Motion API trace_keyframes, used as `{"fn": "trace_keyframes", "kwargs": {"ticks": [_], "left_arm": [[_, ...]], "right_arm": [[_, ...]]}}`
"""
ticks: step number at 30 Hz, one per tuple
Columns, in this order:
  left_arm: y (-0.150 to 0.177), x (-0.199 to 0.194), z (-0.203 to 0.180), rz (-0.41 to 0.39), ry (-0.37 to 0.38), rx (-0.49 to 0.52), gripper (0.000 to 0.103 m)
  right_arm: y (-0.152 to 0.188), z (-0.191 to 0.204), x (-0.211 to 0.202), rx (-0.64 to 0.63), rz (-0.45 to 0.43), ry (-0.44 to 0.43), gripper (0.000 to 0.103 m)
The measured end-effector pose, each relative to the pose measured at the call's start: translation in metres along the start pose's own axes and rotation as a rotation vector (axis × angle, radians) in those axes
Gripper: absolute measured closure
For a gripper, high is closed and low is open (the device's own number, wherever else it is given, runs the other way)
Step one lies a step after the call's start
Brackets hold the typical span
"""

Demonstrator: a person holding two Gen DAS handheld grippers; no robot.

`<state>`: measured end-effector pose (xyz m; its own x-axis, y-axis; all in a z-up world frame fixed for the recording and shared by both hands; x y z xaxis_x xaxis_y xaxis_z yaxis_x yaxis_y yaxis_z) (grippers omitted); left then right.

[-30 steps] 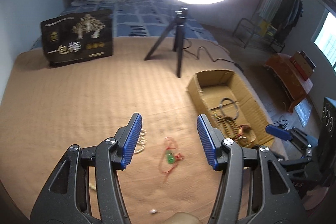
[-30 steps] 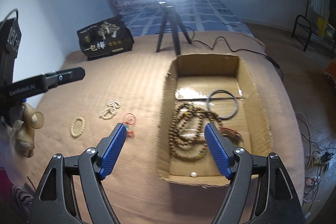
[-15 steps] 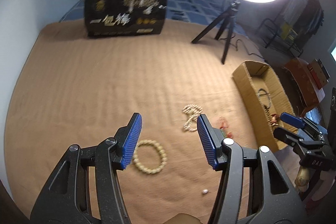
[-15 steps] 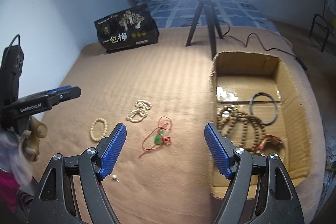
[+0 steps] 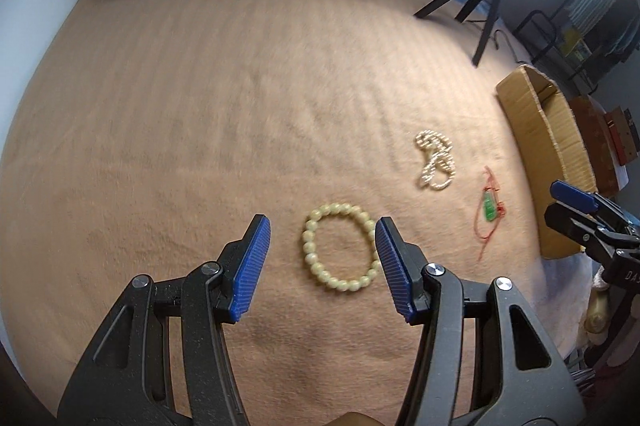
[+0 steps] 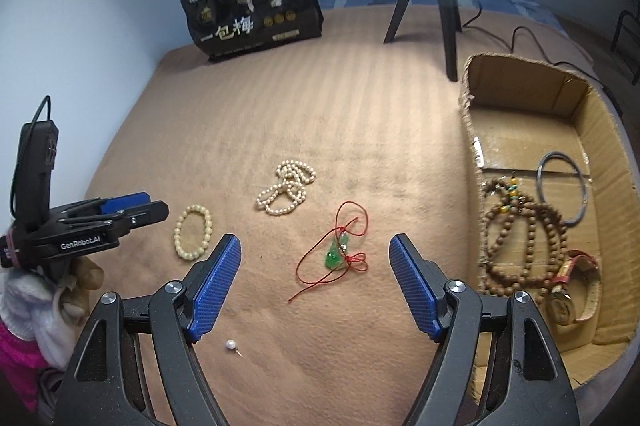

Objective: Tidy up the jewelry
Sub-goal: 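Move both open tools back toward the pale bead bracelet on the blanket, then grasp the pale bead bracelet with the left tool while the right tool grasps the green jade pendant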

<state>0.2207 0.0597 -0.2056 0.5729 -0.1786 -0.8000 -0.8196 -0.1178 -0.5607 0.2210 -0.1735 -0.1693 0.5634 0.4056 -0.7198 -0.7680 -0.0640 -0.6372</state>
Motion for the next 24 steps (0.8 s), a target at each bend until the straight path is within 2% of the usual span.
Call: {"fn": "trace_keyframes", "kwargs": {"ticks": [4,5,8,14,18,24], "left_arm": [[0.008,0.009,0.005,0.023,-0.003,-0.022,0.048],[0.010,0.011,0.006,0.028,-0.002,-0.028,0.053],[0.015,0.017,0.005,0.050,0.002,-0.024,0.058],[0.020,0.026,0.001,0.067,0.001,-0.006,0.065],[0.020,0.030,0.002,0.072,0.000,-0.010,0.066],[0.020,0.035,0.003,0.070,-0.016,0.001,0.076]], "right_arm": [[0.002,0.002,0.011,0.003,0.029,-0.007,0.027],[0.003,0.003,0.013,0.001,0.034,-0.008,0.028],[0.005,0.005,0.021,-0.009,0.056,-0.009,0.039],[0.015,0.003,0.039,-0.053,0.109,0.045,0.054],[0.018,0.002,0.048,-0.055,0.129,0.056,0.055],[0.021,-0.001,0.056,-0.068,0.146,0.081,0.057]]}}
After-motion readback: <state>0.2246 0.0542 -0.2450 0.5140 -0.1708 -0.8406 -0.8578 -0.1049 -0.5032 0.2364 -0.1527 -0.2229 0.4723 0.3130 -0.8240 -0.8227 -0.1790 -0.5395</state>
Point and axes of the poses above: each gripper's, at about its wrist camera, not at the fingertips, and x roughly the way its jaws point, z to its left, y to its underside, the point moved 7 cm from there along x, roughly the way its jaws point, and after that the axes turned 13 degrees about -z, right-handed, at the moved point
